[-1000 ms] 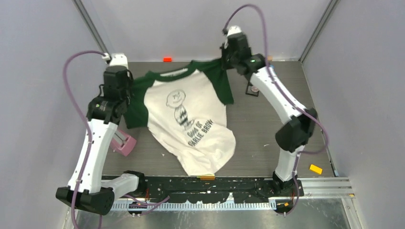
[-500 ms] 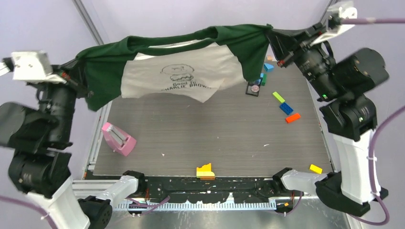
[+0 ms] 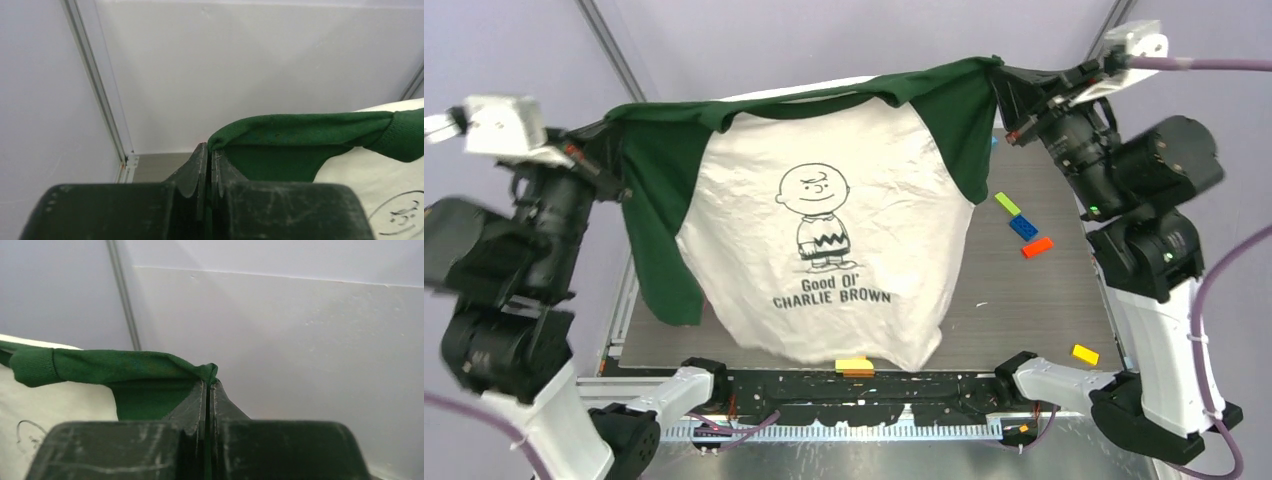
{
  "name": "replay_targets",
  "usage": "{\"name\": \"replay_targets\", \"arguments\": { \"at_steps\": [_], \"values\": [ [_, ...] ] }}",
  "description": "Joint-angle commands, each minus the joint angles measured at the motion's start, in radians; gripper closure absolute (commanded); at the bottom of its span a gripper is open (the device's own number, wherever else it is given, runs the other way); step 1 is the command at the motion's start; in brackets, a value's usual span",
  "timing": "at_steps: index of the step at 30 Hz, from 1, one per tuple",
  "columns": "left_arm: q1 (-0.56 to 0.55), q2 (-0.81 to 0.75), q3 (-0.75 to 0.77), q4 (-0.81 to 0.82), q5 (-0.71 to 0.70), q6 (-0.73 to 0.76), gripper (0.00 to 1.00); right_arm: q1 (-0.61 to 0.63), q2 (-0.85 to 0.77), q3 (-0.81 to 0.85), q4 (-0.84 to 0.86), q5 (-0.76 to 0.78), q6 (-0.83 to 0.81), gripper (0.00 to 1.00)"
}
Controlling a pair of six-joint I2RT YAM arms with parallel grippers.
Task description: Pin the brooch onto the clothing
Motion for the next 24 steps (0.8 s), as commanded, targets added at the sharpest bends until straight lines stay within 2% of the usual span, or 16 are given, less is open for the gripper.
{"name": "replay_targets", "arguments": {
  "at_steps": [1, 5, 7, 11, 13, 14, 15, 16, 17, 18, 20, 23, 24],
  "values": [
    [0.01, 0.103, -0.128, 0.103, -0.11, -0.009, 1.0, -0.014, 0.082, -0.067, 0.124, 0.284, -0.078, 1.0],
    [0.01, 0.279, -0.215, 0.157, -0.257, 0.025, 1.0, -0.067, 0.263, -0.153, 0.233, 0.342, -0.077, 1.0],
    [0.023, 0.392, -0.23, 0.178, -0.311, 0.042, 1.0, -0.113, 0.38, -0.165, 0.274, 0.313, -0.023, 1.0],
    [0.095, 0.632, -0.228, 0.24, -0.319, 0.037, 1.0, -0.157, 0.637, -0.132, 0.343, 0.211, 0.064, 1.0],
    [0.113, 0.756, -0.186, 0.249, -0.323, 0.042, 1.0, -0.166, 0.777, -0.048, 0.32, 0.144, 0.094, 0.91],
    [0.122, 0.825, -0.142, 0.231, -0.323, 0.042, 0.99, -0.171, 0.875, -0.004, 0.276, 0.103, 0.102, 0.74],
    [0.124, 0.889, -0.096, 0.201, -0.323, 0.057, 0.87, -0.174, 0.924, 0.09, 0.241, 0.087, 0.119, 0.59],
    [0.125, 0.95, -0.035, 0.163, -0.319, 0.075, 0.63, -0.179, 1.016, 0.147, 0.159, 0.064, 0.126, 0.37],
    [0.125, 1.007, 0.02, 0.112, -0.3, 0.08, 0.38, -0.181, 1.056, 0.259, 0.072, 0.058, 0.141, 0.3],
    [0.124, 1.066, 0.077, 0.064, -0.281, 0.075, 0.2, -0.185, 1.12, 0.309, 0.027, 0.049, 0.153, 0.22],
    [0.119, 1.096, 0.117, 0.019, -0.25, 0.061, 0.09, -0.187, 1.163, 0.405, -0.061, 0.028, 0.161, 0.18],
    [0.115, 1.031, -0.026, 0.069, -0.191, 0.031, 0.05, -0.188, 1.12, 0.371, -0.104, -0.011, 0.155, 0.18],
    [0.114, 0.994, -0.091, 0.1, -0.158, 0.017, 0.03, -0.188, 1.101, 0.314, -0.104, -0.012, 0.154, 0.17]
  ]
}}
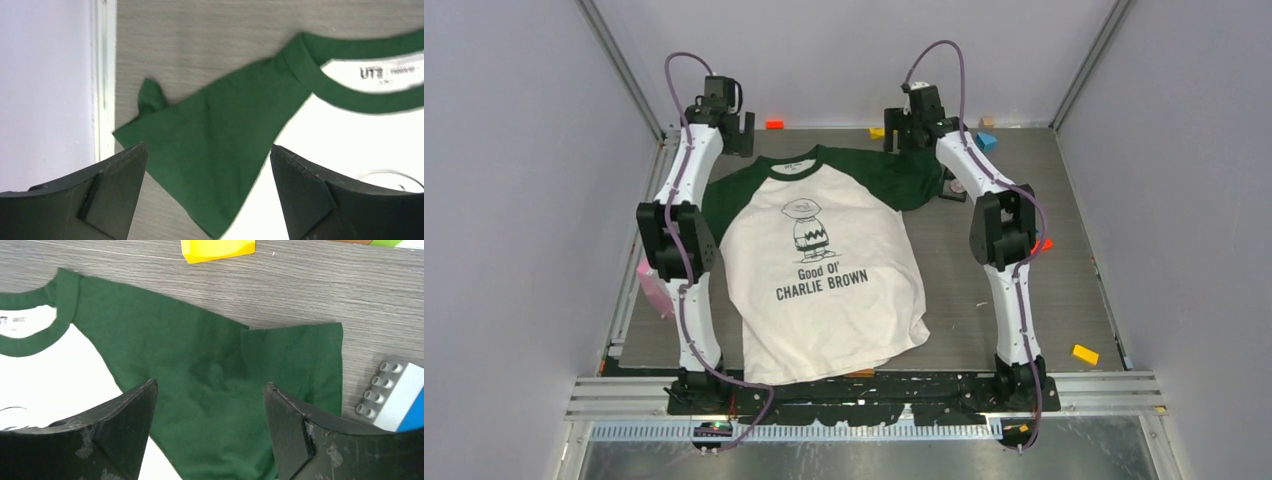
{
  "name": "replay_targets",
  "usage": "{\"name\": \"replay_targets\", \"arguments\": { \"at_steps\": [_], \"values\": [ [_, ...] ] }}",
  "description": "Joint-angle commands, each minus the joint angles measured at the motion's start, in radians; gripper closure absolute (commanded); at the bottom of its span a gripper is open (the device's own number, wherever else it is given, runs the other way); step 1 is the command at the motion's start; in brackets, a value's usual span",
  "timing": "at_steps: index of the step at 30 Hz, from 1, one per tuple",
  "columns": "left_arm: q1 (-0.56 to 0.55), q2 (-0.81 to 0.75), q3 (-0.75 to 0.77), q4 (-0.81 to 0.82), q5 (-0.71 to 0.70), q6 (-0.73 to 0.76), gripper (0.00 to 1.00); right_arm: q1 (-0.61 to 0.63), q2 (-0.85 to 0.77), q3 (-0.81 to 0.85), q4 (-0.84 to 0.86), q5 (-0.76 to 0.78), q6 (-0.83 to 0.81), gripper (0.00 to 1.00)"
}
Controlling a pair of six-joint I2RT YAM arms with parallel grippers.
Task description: Pin the brooch onto the clothing
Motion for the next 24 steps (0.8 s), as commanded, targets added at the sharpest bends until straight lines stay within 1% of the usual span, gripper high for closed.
{"name": "replay_targets", "arguments": {
  "at_steps": [1, 4, 5, 6, 9, 12, 15, 16, 19, 21, 23, 24],
  "values": [
    [-0.008, -0.206, -0.138, 0.066, 0.106, -0.047, 0.02, -0.002, -0.204, -0.005, -0.04, -0.057, 0.025, 0.17],
    [-0.009, -0.306, -0.277, 0.11, 0.186, -0.084, 0.0, -0.004, -0.31, -0.175, -0.025, -0.047, 0.031, 0.17],
    [-0.008, -0.341, -0.31, 0.112, 0.209, -0.095, 0.0, -0.005, -0.361, -0.206, -0.025, -0.043, 0.032, 0.17],
    [-0.008, -0.369, -0.337, 0.11, 0.239, -0.106, 0.0, -0.006, -0.384, -0.259, -0.027, -0.042, 0.033, 0.17],
    [-0.009, -0.448, -0.416, 0.09, 0.304, -0.125, 0.0, -0.012, -0.488, -0.336, -0.087, -0.038, 0.025, 0.17],
    [-0.008, -0.549, -0.5, 0.063, 0.342, -0.154, 0.0, -0.021, -0.584, -0.468, -0.115, -0.025, 0.02, 0.17],
    [-0.007, -0.682, -0.577, 0.055, 0.39, -0.18, 0.0, -0.048, -0.691, -0.598, -0.118, 0.037, 0.039, 0.17],
    [-0.007, -0.71, -0.603, 0.057, 0.41, -0.187, 0.0, -0.062, -0.721, -0.616, -0.12, 0.046, 0.047, 0.17],
    [-0.008, -0.834, -0.686, 0.054, 0.497, -0.211, 0.0, -0.087, -0.759, -0.68, -0.125, 0.091, 0.093, 0.18],
    [-0.008, -0.936, -0.768, 0.097, 0.53, -0.202, 0.0, -0.101, -0.765, -0.711, -0.106, 0.132, 0.113, 0.19],
    [-0.008, -1.012, -0.85, 0.143, 0.492, -0.189, 0.0, -0.117, -0.744, -0.72, -0.093, 0.166, 0.135, 0.22],
    [-0.008, -1.038, -0.887, 0.17, 0.457, -0.181, 0.0, -0.128, -0.717, -0.72, -0.084, 0.178, 0.147, 0.26]
  ]
}}
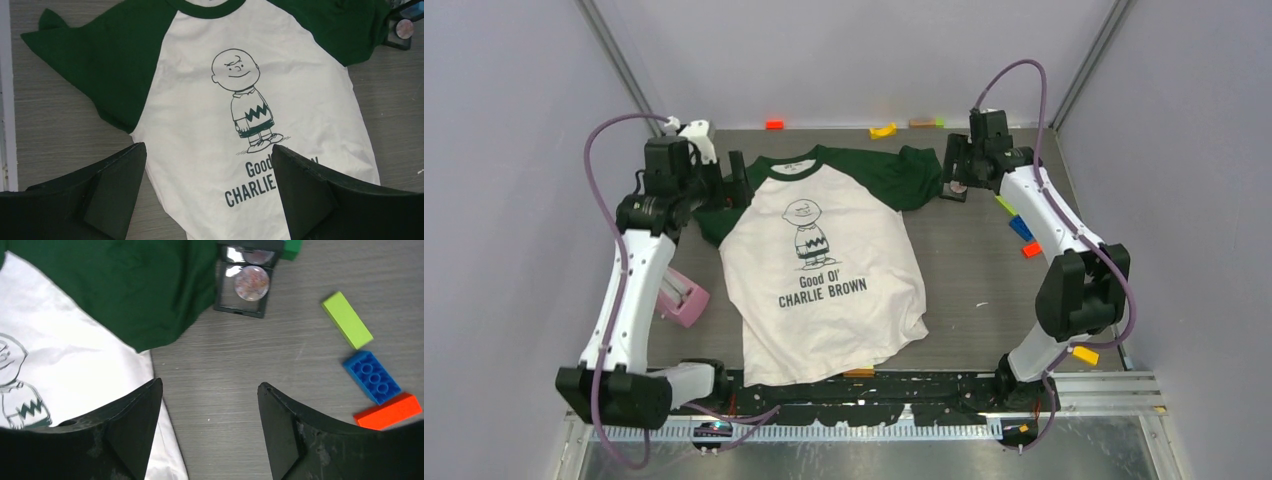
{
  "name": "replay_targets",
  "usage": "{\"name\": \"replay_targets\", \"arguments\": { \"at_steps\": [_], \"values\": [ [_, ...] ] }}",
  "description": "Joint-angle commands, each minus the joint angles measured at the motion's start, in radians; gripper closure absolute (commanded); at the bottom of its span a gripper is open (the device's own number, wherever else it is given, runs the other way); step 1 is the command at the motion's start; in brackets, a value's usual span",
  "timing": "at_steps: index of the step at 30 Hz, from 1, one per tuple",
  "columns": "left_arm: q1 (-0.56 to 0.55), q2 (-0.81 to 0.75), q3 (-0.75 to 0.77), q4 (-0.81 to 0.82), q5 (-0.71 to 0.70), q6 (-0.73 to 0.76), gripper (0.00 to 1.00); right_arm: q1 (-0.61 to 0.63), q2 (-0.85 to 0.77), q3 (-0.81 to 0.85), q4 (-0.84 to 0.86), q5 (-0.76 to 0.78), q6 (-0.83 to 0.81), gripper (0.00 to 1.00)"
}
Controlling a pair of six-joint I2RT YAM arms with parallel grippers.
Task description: Pin the brooch onto the clothing
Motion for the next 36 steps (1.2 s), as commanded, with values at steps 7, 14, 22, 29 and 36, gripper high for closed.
{"name": "replay_targets", "arguments": {
  "at_steps": [7, 14, 22, 29, 36],
  "values": [
    [0.0, -0.164, -0.255, 0.152, -0.189, 0.046, 0.0, -0.091, 0.178, 0.027, 0.112, 0.043, 0.098, 0.36],
    [0.001, -0.173, -0.279, 0.158, -0.198, 0.052, 0.01, -0.179, 0.295, 0.06, 0.229, -0.145, 0.143, 0.32],
    [0.001, -0.169, -0.286, 0.154, -0.241, 0.063, 0.01, -0.191, 0.414, 0.149, 0.218, -0.16, 0.075, 0.32],
    [0.001, -0.154, -0.288, 0.15, -0.23, 0.063, 0.11, -0.191, 0.508, 0.229, 0.221, -0.196, 0.093, 0.32],
    [0.0, -0.157, -0.291, 0.151, -0.227, 0.064, 0.14, -0.191, 0.549, 0.252, 0.223, -0.173, 0.102, 0.33]
  ]
}}
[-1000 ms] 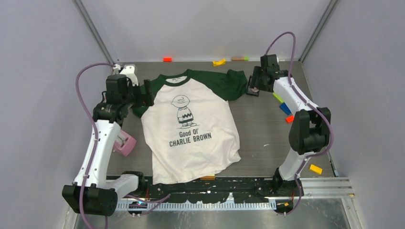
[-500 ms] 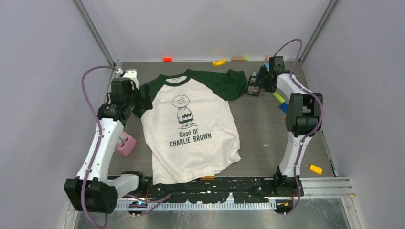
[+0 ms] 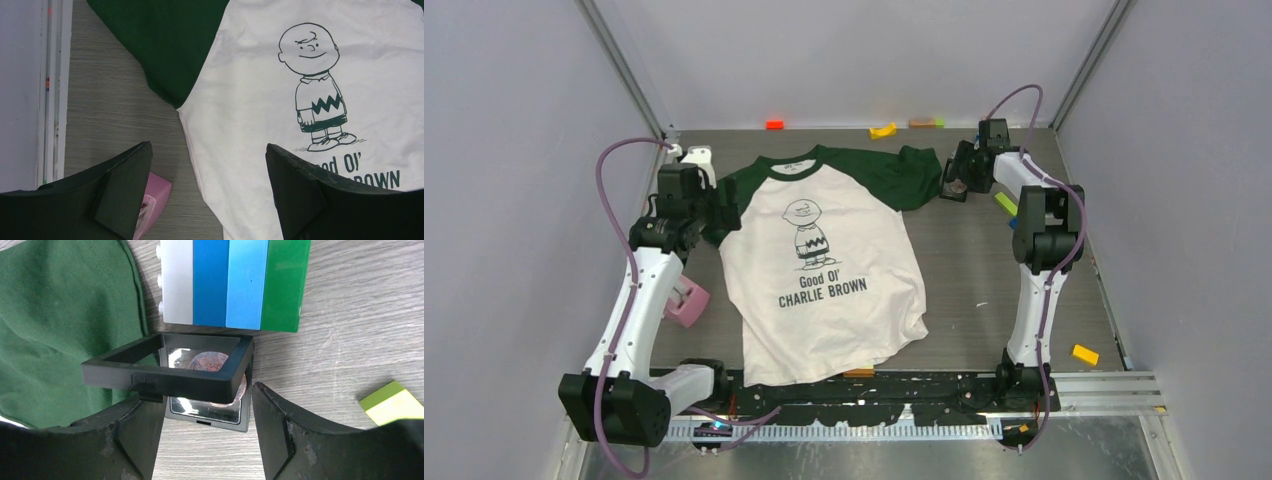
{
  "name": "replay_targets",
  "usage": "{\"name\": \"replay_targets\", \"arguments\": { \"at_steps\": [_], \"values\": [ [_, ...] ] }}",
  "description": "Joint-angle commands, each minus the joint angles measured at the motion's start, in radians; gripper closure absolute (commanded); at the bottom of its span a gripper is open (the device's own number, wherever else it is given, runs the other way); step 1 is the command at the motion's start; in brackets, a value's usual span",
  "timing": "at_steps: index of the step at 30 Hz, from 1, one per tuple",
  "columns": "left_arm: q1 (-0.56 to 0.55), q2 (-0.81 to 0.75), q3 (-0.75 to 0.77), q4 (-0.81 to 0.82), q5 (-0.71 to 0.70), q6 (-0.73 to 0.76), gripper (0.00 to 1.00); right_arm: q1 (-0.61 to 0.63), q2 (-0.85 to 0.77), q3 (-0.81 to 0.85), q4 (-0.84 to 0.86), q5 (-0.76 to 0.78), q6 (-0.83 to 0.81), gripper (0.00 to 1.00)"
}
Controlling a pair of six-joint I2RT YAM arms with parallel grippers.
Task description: Pin the brooch onto the clothing
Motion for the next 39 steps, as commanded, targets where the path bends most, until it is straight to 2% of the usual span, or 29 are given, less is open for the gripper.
{"name": "replay_targets", "arguments": {
  "at_steps": [1, 9, 13, 25, 29, 36, 39],
  "values": [
    [0.001, -0.007, -0.005, 0.045, -0.003, 0.007, 0.14, 0.004, 0.016, 0.054, 0.035, 0.01, 0.011, 0.33],
    [0.0, -0.012, -0.005, 0.045, 0.0, 0.003, 0.17, 0.004, 0.059, 0.08, 0.008, 0.036, 0.003, 0.33],
    [0.0, -0.012, -0.007, 0.045, 0.0, 0.003, 0.17, 0.004, 0.053, 0.072, 0.011, 0.055, 0.013, 0.37],
    [0.001, -0.018, -0.008, 0.048, 0.001, 0.001, 0.18, 0.006, -0.015, 0.033, 0.021, 0.147, 0.003, 0.58],
    [0.0, -0.023, -0.008, 0.048, 0.004, 0.0, 0.18, 0.013, -0.045, 0.012, 0.023, 0.168, -0.007, 0.59],
    [0.0, -0.028, -0.008, 0.05, 0.008, -0.001, 0.18, 0.019, -0.07, -0.011, 0.022, 0.192, -0.024, 0.52],
    [-0.001, -0.029, -0.009, 0.049, 0.008, -0.001, 0.19, 0.019, -0.066, -0.012, 0.022, 0.19, -0.027, 0.55]
  ]
}}
